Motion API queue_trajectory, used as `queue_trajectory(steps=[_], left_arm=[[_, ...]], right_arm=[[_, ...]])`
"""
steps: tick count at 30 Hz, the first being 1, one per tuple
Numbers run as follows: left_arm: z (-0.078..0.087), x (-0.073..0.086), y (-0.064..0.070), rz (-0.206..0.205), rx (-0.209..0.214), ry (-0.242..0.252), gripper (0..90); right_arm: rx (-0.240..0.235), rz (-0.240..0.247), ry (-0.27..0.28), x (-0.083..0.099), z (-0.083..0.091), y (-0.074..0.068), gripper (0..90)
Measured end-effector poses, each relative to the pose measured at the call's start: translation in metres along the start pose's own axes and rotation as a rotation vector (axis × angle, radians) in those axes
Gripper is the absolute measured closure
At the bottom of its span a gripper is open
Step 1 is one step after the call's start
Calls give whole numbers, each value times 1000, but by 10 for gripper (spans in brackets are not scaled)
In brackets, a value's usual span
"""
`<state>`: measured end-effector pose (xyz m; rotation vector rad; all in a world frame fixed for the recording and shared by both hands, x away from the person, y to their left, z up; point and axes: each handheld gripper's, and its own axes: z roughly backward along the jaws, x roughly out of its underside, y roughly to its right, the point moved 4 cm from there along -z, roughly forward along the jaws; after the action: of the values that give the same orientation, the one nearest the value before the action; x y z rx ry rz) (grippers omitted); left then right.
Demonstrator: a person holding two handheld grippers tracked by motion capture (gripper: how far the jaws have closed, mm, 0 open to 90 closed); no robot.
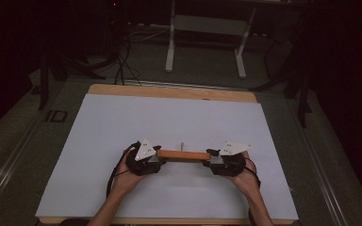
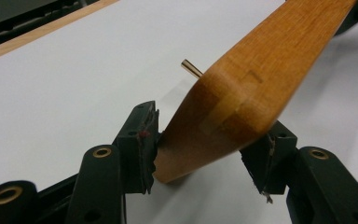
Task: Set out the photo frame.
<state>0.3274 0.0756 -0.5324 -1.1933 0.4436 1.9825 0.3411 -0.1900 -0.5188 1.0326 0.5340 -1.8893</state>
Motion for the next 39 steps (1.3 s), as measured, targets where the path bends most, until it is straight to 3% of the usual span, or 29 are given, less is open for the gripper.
queue_trajectory(steps=[3,10,19,25,39], left_arm=[[-1,0,-1,-5,0,5,490],[-1,1,-2,-47,-17,11,556],[-2,1,-5,-76,-20,9,577],[-3,1,-8,-73,-20,13,579],[-4,1,-14,-63,-8,23,596]], right_arm=[[-12,4,11,-1,1,2,551],[13,8,32,1,3,9,626],[33,23,45,0,2,12,639],[27,56,56,-3,-2,14,627],[-4,25,87,-5,-12,24,610]])
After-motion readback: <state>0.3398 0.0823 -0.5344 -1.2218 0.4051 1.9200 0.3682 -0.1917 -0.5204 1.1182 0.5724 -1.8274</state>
